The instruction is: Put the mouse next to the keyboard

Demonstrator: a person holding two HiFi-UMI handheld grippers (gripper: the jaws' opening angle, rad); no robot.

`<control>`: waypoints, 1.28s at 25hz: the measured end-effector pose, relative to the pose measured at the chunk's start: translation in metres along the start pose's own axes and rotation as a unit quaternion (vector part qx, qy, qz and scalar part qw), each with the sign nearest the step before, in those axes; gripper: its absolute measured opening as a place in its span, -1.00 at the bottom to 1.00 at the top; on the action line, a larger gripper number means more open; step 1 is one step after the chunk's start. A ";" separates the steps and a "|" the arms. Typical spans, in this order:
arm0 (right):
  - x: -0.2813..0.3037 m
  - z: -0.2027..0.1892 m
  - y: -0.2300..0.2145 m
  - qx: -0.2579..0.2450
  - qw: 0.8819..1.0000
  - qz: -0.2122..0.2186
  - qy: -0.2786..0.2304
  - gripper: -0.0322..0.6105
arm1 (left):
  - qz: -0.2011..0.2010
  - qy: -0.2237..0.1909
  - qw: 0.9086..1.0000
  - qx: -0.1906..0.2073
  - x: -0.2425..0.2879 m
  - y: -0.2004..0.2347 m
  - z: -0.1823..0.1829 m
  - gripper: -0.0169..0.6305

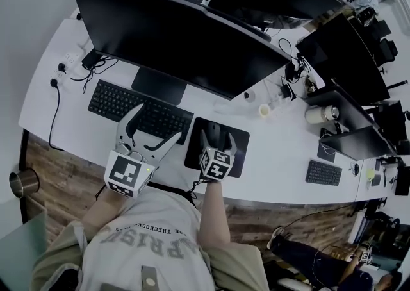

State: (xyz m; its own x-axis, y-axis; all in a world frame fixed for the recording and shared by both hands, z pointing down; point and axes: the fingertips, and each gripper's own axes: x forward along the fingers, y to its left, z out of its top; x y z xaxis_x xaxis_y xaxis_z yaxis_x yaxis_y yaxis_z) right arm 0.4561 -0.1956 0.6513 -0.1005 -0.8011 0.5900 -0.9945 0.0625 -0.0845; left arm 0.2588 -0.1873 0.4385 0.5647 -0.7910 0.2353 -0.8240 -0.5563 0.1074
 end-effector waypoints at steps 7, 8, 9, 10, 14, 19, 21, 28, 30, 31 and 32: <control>-0.077 0.085 0.026 -0.002 0.981 -0.004 -0.195 0.34 | -0.055 -0.015 0.998 0.011 0.001 -0.009 0.015 0.33; -0.091 0.097 0.031 -0.003 0.975 -0.008 -0.220 0.33 | -0.067 -0.022 0.997 0.016 0.000 -0.010 0.020 0.33; -0.104 0.108 0.036 -0.003 0.970 -0.014 -0.243 0.33 | -0.078 -0.032 0.996 0.023 -0.002 -0.011 0.027 0.33; -0.117 0.119 0.042 -0.003 0.964 -0.020 -0.264 0.33 | -0.085 -0.043 0.995 0.028 -0.005 -0.012 0.033 0.33; -0.160 0.150 0.064 -0.010 0.948 -0.038 -0.315 0.27 | -0.105 -0.079 0.991 0.033 -0.014 -0.012 0.056 0.31; -0.190 0.166 0.086 -0.020 0.940 -0.067 -0.334 -0.16 | -0.127 -0.103 0.986 0.037 -0.024 -0.007 0.072 -0.24; -0.197 0.170 0.092 -0.021 0.937 -0.077 -0.340 -0.39 | -0.134 -0.109 0.984 0.030 -0.027 -0.004 0.077 -0.47; -0.219 0.183 0.100 -0.025 0.926 -0.115 -0.359 -0.85 | -0.152 -0.137 0.978 0.030 -0.035 -0.001 0.096 -0.90; -0.222 0.186 0.103 -0.030 0.924 -0.123 -0.361 -0.89 | -0.157 -0.141 0.977 0.029 -0.036 0.000 0.099 -0.91; -0.224 0.188 0.105 -0.031 0.923 -0.124 -0.362 -0.89 | -0.159 -0.143 0.976 0.029 -0.037 0.000 0.100 -0.91; -0.226 0.189 0.106 -0.031 0.922 -0.124 -0.364 -0.89 | -0.160 -0.144 0.976 0.029 -0.038 0.000 0.100 -0.91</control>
State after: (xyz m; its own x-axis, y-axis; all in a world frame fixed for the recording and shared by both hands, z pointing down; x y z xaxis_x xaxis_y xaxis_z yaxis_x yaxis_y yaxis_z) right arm 0.3787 -0.1208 0.3574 0.1555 -0.9813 -0.1132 -0.9862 -0.1608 0.0393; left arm 0.2417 -0.1824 0.3326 0.7888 -0.6088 -0.0844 -0.6044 -0.7933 0.0737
